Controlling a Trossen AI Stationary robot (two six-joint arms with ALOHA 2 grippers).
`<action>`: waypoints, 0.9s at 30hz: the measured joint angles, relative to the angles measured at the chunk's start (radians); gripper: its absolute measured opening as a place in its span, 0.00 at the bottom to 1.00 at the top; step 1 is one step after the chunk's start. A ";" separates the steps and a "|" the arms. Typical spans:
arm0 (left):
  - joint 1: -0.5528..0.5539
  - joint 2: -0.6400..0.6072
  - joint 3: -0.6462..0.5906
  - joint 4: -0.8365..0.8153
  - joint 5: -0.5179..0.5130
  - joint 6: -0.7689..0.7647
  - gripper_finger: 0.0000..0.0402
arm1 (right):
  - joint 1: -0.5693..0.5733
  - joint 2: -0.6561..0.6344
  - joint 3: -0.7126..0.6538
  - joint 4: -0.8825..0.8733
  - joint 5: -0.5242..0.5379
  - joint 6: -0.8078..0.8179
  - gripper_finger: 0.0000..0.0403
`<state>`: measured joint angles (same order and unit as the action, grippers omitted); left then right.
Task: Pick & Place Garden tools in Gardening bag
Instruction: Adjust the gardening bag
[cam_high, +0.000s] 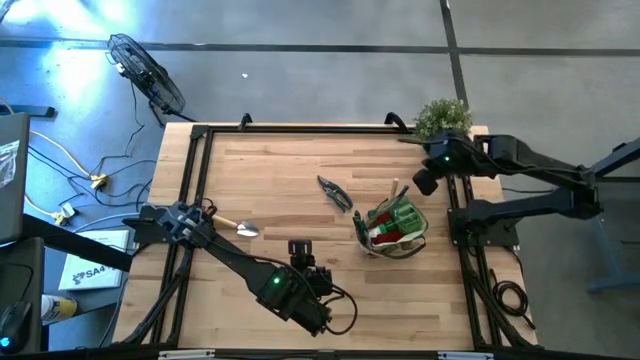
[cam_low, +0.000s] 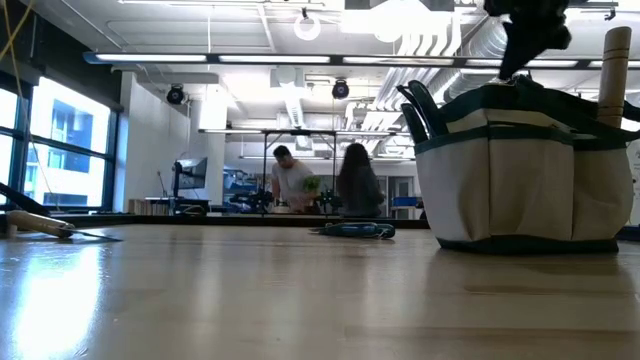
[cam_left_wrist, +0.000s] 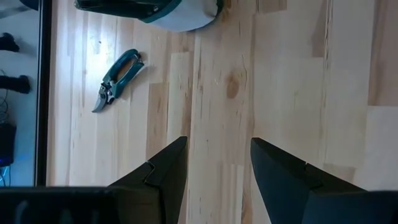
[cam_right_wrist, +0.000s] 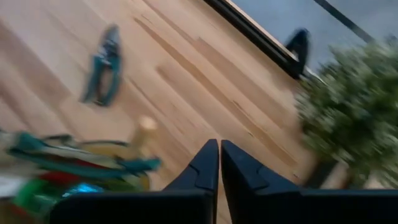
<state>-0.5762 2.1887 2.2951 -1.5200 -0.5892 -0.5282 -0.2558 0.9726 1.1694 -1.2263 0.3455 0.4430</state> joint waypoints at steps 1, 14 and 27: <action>0.000 0.000 0.000 0.001 0.000 0.000 0.42 | -0.011 0.000 0.000 -0.021 0.005 0.004 0.01; 0.000 0.000 0.000 0.015 0.000 -0.001 0.42 | -0.170 -0.002 -0.151 0.047 -0.184 -0.043 0.01; 0.000 0.000 0.000 0.092 -0.042 0.092 0.42 | -0.265 -0.001 -0.371 0.274 -0.437 -0.110 0.01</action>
<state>-0.5762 2.1891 2.2951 -1.4281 -0.6308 -0.4364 -0.5205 0.9718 0.7986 -0.9519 -0.0910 0.3325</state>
